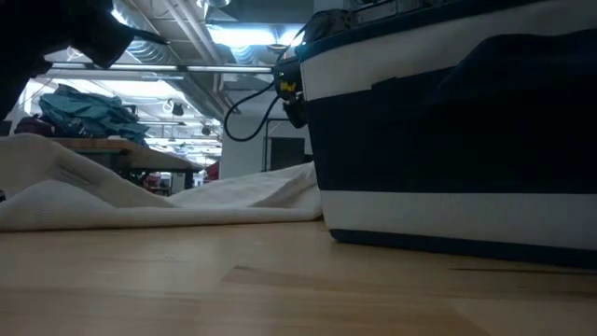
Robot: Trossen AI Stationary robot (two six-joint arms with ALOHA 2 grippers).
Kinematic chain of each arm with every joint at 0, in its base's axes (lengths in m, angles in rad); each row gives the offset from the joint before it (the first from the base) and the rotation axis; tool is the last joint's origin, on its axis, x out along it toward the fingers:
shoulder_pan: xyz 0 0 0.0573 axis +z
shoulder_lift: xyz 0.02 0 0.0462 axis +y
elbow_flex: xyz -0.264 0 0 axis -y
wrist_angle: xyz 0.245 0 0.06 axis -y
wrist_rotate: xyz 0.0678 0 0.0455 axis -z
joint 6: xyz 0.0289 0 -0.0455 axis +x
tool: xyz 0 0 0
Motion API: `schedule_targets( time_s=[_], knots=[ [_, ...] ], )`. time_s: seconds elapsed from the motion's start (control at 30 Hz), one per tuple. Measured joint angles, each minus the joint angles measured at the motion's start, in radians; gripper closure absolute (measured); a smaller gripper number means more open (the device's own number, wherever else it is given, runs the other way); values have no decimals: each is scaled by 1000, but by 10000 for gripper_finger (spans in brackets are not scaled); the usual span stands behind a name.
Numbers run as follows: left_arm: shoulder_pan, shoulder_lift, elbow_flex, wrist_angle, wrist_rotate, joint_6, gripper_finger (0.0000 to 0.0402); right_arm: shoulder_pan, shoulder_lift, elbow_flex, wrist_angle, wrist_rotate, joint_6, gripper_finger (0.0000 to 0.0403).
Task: Fold towel
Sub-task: Fold the white towel
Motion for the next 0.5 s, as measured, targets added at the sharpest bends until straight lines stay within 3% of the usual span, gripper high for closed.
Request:
schedule_targets(
  time_s=[0.3, 0.37, 0.5],
  knots=[
    [0, -92, 0, 2, -8, -32, 331, -9, -66, -1, 0, -295, -71, 206],
    [0, -125, 0, 1, -33, -32, 338, -16, -111, 0, 0, -285, -86, 206],
    [0, -188, 0, 0, -119, -15, 348, -22, -186, 0, 0, -148, -90, 206]
  ],
)
